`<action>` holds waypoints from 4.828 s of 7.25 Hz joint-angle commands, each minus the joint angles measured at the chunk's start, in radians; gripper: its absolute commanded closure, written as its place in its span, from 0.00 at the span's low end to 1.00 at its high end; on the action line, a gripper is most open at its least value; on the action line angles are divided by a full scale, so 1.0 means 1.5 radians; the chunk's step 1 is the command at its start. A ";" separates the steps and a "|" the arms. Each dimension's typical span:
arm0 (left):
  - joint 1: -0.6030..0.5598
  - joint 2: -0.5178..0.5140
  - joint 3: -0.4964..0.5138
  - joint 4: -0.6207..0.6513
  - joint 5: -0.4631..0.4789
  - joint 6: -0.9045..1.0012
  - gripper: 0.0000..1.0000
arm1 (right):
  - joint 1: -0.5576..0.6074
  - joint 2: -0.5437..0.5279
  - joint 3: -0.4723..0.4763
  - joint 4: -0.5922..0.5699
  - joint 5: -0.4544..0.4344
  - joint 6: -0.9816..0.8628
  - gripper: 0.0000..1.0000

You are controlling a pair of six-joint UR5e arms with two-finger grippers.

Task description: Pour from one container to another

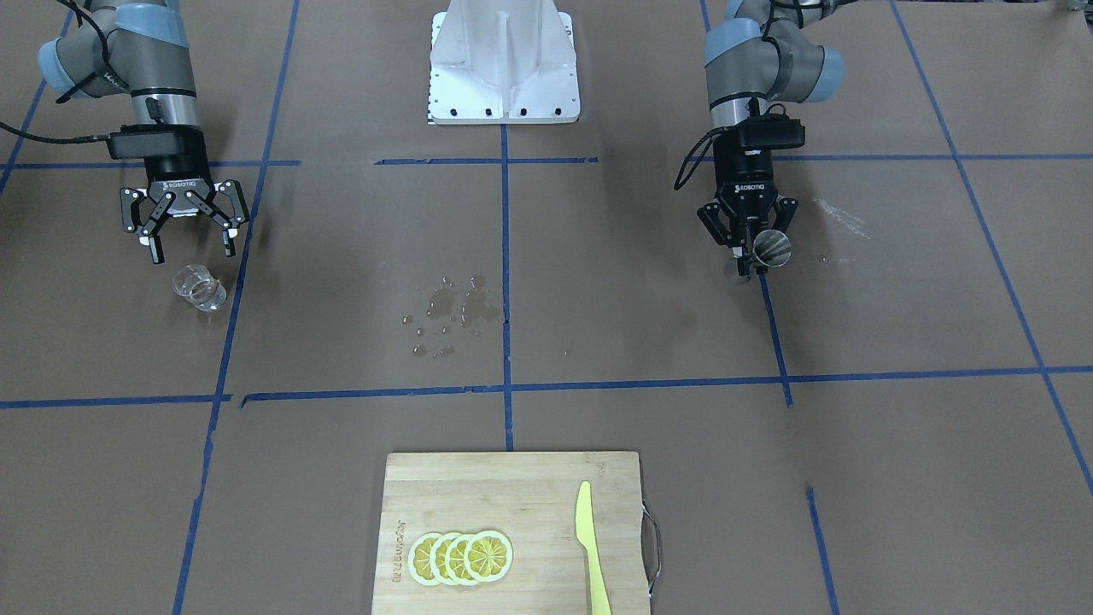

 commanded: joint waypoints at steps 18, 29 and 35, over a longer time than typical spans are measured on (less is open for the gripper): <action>-0.005 -0.002 0.020 -0.014 0.000 -0.001 1.00 | 0.042 0.082 -0.092 0.003 0.006 -0.009 0.64; 0.011 -0.226 0.027 -0.019 -0.139 0.236 1.00 | 0.142 0.154 0.059 -0.005 0.199 -0.253 1.00; 0.005 -0.293 0.067 -0.133 -0.374 0.350 1.00 | 0.187 0.265 0.063 -0.031 0.373 -0.407 1.00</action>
